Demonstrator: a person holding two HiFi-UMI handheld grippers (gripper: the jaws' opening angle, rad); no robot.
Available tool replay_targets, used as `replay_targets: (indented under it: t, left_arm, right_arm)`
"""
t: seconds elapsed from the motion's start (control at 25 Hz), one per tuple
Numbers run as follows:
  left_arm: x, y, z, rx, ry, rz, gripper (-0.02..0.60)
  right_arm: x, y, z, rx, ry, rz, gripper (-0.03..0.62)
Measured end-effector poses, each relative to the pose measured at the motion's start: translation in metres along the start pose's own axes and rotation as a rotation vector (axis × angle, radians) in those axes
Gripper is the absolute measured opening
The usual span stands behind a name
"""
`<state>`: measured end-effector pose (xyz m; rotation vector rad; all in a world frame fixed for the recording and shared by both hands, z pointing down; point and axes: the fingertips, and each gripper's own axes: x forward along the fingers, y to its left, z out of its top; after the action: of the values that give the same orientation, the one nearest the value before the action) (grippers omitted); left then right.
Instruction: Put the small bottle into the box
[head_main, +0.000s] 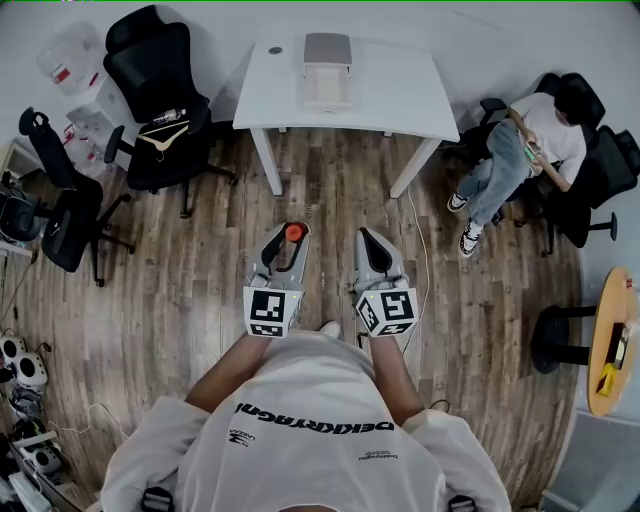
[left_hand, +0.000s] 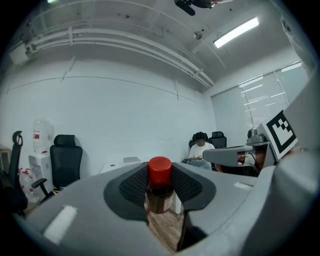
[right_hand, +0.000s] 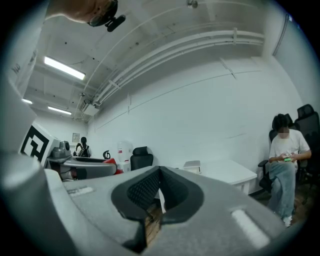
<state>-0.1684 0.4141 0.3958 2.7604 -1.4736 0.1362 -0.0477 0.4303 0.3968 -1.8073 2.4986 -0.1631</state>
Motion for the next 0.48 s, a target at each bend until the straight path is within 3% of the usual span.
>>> replay_targets:
  t: [0.48]
  left_arm:
    - [0.013,-0.028,0.003,-0.032,0.007,0.019,0.147]
  right_arm:
    - [-0.009,-0.034,-0.006,0.022,0.013,0.003,0.0]
